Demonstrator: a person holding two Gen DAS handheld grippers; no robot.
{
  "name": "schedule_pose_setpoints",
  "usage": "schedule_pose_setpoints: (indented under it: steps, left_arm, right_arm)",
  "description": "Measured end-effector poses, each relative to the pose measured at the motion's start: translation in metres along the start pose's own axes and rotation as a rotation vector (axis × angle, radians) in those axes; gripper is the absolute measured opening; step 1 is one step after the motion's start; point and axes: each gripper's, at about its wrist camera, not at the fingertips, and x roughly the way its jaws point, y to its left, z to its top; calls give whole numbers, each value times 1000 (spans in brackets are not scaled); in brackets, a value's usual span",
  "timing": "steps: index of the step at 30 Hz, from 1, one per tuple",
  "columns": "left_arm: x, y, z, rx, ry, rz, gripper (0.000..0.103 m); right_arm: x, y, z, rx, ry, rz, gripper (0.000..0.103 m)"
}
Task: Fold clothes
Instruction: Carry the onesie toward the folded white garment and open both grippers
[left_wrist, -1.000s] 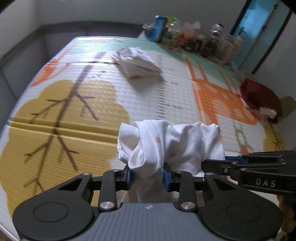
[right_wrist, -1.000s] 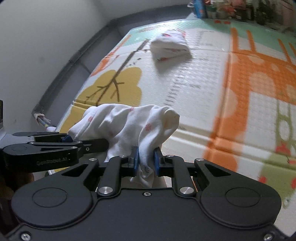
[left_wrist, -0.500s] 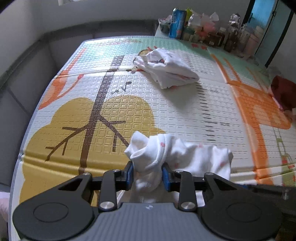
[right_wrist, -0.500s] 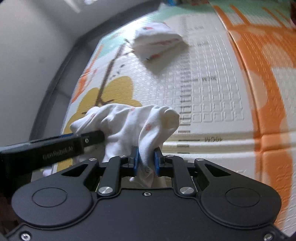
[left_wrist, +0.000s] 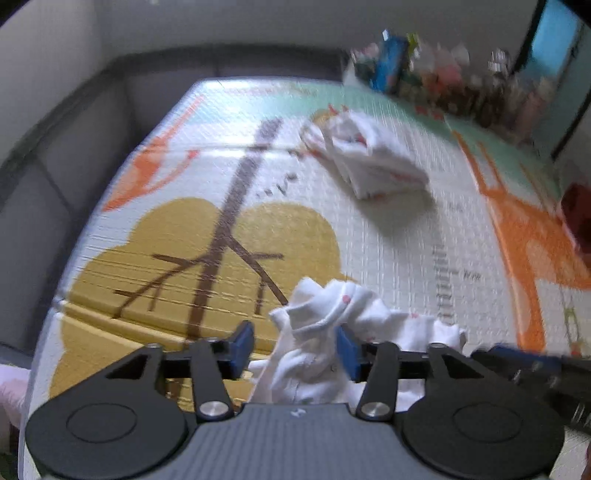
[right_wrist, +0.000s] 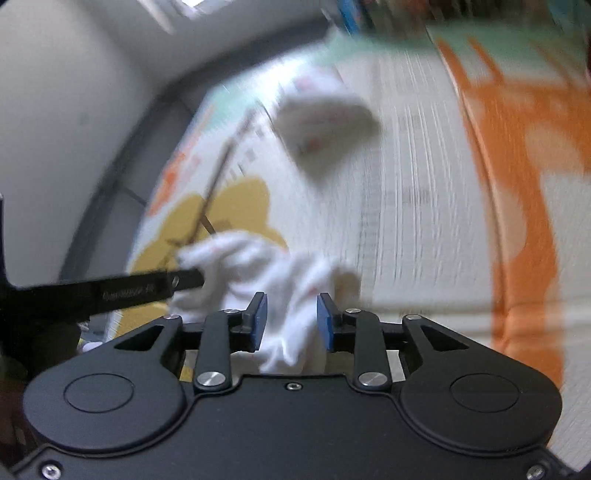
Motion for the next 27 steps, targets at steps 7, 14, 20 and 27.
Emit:
schedule_pose_setpoints:
  steps: [7,14,20,27]
  left_arm:
    - [-17,9,-23,-168,-2,9,71]
    - [-3,12,-49,-376,36,4,71]
    - [9,14,-71,-543,69,-13,71]
    - [26,14,-72,-589,84,-12,71]
  right_arm:
    - [15,-2,45,-199,84,78,30]
    - [58,2,59,-307,206,96,30]
    - [86,3,57,-357,299,130,30]
    - [100,3,54,-377,348,140,30]
